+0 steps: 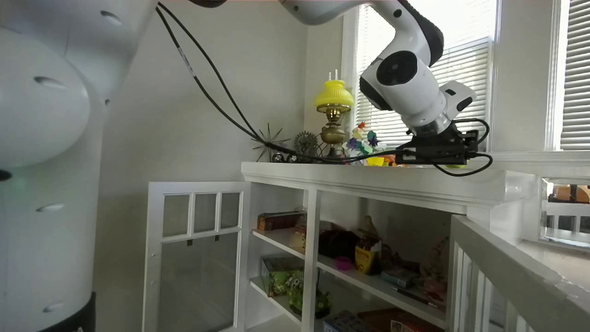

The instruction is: Pick up the green ball from the counter and put it in the cabinet, then pick it up again and put it on the counter

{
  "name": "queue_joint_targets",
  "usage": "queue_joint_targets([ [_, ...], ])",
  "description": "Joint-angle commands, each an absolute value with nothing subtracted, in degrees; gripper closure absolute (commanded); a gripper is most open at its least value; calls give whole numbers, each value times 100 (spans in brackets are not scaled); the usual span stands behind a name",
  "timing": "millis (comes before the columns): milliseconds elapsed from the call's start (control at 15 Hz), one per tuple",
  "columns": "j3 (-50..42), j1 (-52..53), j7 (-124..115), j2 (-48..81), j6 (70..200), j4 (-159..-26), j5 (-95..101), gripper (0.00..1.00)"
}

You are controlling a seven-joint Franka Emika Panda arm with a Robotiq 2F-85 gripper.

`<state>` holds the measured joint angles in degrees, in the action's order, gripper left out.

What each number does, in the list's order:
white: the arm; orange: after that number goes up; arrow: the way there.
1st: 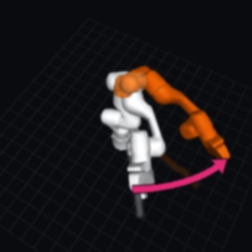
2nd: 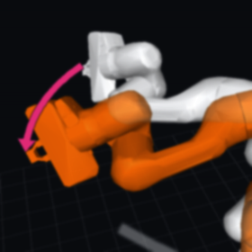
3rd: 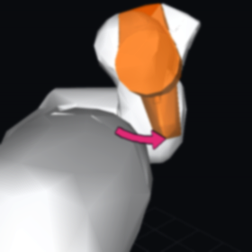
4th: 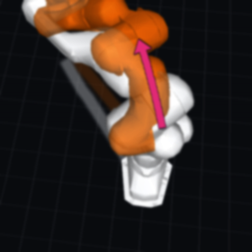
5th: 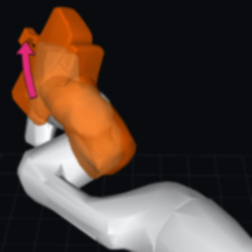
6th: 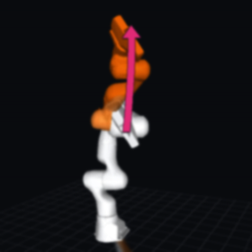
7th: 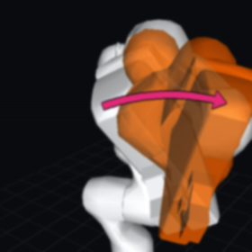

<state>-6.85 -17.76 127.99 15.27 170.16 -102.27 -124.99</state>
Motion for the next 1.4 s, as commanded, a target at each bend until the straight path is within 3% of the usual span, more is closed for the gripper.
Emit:
queue_joint_targets([
  [0,-752,-1710,13101,1637,16981,-9988,-12773,9],
  [133,-775,-1686,13270,1505,16896,-10024,-12911,1],
  [533,-784,-1589,14094,454,16850,-10747,-13633,0],
  [867,-208,-1424,12582,-650,17985,-12326,-12076,0],
  [1333,-318,-110,11901,-2165,18693,-14557,-10981,0],
])
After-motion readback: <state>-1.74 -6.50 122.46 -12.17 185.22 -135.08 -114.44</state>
